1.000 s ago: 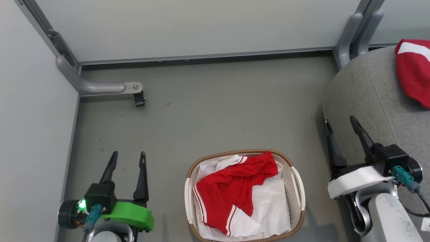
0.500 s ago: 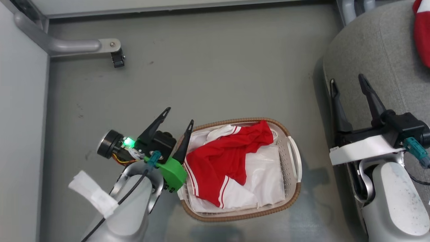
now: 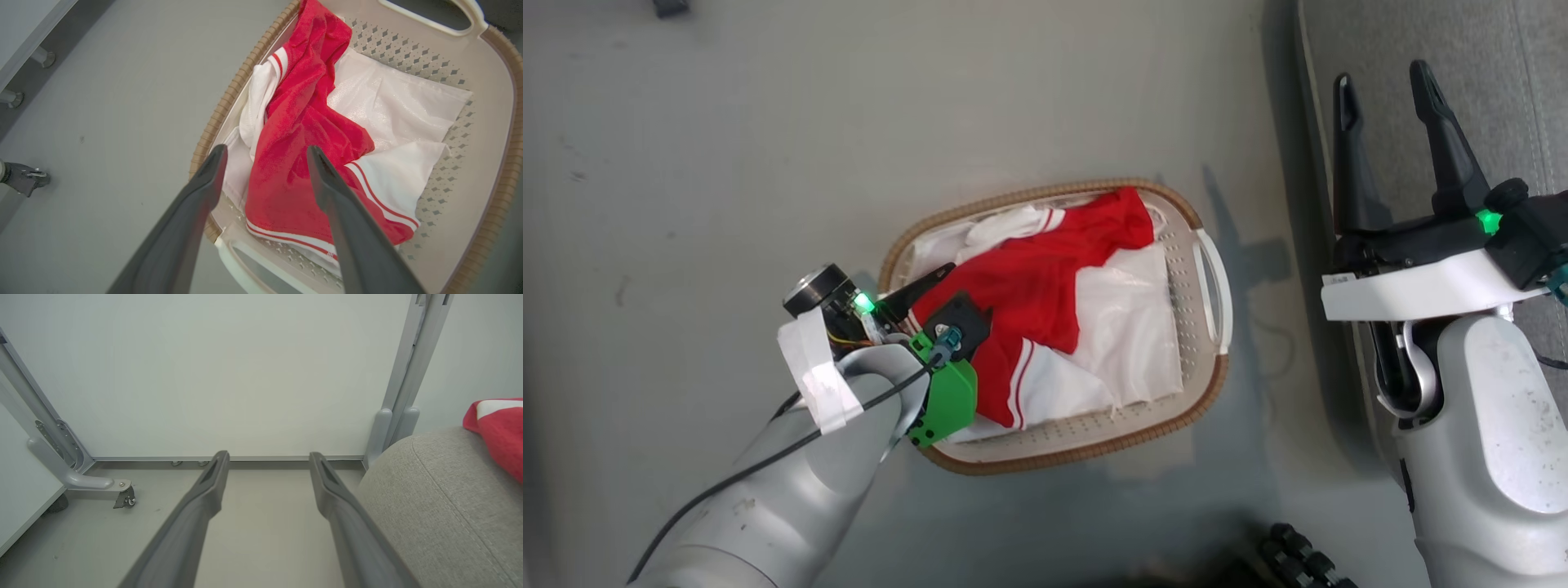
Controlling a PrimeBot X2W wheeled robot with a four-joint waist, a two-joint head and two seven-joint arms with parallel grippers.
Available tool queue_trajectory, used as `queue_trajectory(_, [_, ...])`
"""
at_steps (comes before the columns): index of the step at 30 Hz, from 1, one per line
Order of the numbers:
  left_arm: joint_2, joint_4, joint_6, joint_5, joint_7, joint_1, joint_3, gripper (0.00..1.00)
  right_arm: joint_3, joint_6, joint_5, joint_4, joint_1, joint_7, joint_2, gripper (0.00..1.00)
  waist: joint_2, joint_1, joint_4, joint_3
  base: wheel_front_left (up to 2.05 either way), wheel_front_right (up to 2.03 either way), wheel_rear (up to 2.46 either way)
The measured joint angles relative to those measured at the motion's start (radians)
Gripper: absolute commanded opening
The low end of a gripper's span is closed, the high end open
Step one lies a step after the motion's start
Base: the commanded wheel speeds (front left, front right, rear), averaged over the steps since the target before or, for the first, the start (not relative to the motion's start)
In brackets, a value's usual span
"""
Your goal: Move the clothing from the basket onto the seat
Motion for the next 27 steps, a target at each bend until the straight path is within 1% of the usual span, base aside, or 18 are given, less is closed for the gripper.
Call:
queue_trajectory(5, [0.021,0.062,0.000,-0.047,0.005,-0.059,-0.063,1.00,0.023,0.000,0.039,-0.025,-0.034,0.000,0.000,1.00,0.0000,0.0000,-0.046,0.085,0.00,0.00,0.00])
queue_trajectory(13, [0.071,0.134,0.000,-0.082,0.021,-0.138,-0.098,1.00,0.050,0.000,0.088,-0.049,-0.066,0.000,0.000,1.00,0.0000,0.0000,-0.127,0.178,0.00,0.00,0.00])
queue_trajectory(19, [0.078,0.179,-0.002,-0.109,0.046,-0.152,-0.105,1.00,0.063,0.000,0.114,-0.051,-0.071,0.000,0.000,1.00,0.0000,0.0001,-0.176,0.220,0.00,0.00,0.00])
queue_trajectory(20, [0.078,0.184,-0.002,-0.112,0.050,-0.152,-0.108,0.60,0.067,0.000,0.115,-0.051,-0.071,0.000,0.000,1.00,0.0000,0.0001,-0.182,0.224,0.00,0.00,0.00])
queue_trajectory(21, [0.078,0.186,-0.002,-0.117,0.051,-0.152,-0.112,0.43,0.071,0.000,0.117,-0.050,-0.071,0.000,0.000,1.00,0.0000,0.0001,-0.188,0.227,0.00,0.00,0.00])
queue_trajectory(22, [0.076,0.187,-0.002,-0.123,0.048,-0.152,-0.114,0.16,0.072,0.000,0.118,-0.049,-0.070,0.000,0.000,1.00,0.0000,0.0001,-0.193,0.229,0.00,0.00,0.00])
queue_trajectory(23, [0.073,0.186,-0.002,-0.128,0.041,-0.152,-0.116,0.00,0.071,0.000,0.118,-0.048,-0.070,0.000,0.000,1.00,0.0000,0.0001,-0.194,0.230,0.00,0.00,0.00])
queue_trajectory(27, [0.056,0.175,-0.002,-0.151,0.015,-0.139,-0.134,0.00,0.070,0.000,0.110,-0.040,-0.068,0.000,0.000,1.00,0.0000,0.0000,-0.191,0.218,0.00,0.00,0.00])
